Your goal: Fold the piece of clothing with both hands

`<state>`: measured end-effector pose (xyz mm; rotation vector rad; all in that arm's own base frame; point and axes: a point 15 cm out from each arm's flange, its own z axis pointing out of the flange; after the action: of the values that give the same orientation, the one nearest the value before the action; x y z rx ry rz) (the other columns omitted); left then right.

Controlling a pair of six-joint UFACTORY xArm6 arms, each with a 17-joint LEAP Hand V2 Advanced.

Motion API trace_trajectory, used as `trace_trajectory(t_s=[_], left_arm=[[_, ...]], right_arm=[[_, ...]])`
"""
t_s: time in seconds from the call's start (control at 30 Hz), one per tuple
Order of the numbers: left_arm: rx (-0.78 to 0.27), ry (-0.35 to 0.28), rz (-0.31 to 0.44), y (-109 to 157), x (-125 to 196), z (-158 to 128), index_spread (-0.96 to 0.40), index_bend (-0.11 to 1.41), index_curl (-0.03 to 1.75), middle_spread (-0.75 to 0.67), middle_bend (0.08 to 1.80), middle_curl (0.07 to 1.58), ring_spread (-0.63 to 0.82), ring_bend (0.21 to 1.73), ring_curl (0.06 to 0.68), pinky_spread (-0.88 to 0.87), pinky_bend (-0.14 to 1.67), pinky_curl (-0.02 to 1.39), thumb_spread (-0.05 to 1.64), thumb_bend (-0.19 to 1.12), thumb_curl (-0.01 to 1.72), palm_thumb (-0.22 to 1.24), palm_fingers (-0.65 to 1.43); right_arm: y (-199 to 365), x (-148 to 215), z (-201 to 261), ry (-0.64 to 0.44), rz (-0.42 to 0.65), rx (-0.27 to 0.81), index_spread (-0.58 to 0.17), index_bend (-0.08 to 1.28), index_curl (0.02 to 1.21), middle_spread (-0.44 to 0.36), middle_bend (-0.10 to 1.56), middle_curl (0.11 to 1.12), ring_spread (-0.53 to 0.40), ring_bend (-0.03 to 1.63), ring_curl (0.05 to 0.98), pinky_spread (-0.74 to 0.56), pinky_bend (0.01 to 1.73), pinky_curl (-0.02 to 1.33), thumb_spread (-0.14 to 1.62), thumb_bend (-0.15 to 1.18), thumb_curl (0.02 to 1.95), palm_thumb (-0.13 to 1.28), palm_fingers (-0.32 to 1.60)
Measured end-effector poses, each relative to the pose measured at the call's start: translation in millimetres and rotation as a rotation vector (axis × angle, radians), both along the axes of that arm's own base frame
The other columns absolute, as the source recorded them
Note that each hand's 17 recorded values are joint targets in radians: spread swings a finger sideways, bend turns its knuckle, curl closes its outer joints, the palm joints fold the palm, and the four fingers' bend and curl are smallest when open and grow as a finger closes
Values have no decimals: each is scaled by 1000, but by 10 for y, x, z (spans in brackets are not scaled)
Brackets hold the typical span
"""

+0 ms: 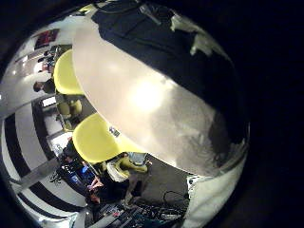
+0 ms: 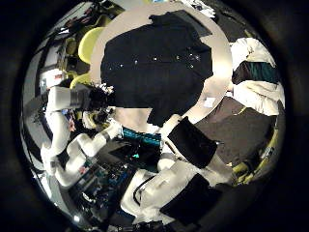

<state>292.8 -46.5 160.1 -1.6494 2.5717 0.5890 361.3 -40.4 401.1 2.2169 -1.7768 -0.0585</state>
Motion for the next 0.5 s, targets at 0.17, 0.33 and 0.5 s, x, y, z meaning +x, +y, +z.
trace_trajectory(t_s=[0.17,0.33,0.5], left_arm=[[-10,-46,1,11,56,273,-495,342,773,-508,810,801,-477,1150,422,-646,757,453,1259,1,318,549,1173],[-13,-44,3,58,103,512,-567,384,882,-541,857,859,-475,1208,461,-692,854,503,1338,-4,311,558,1108],[-34,-75,10,-8,250,759,-621,386,985,-567,877,907,-473,1245,487,-710,905,534,1375,-6,308,560,1062]], right_arm=[[-9,0,-11,5,0,-1,-356,164,291,-41,295,373,73,590,219,369,482,227,1391,-9,300,539,287],[-62,-7,-34,13,-4,2,-356,147,280,-53,296,373,26,636,227,321,529,233,1391,-9,299,539,348],[-124,-59,-254,84,17,16,-338,127,264,-104,303,378,-43,718,253,189,601,246,1349,-16,305,535,365]])
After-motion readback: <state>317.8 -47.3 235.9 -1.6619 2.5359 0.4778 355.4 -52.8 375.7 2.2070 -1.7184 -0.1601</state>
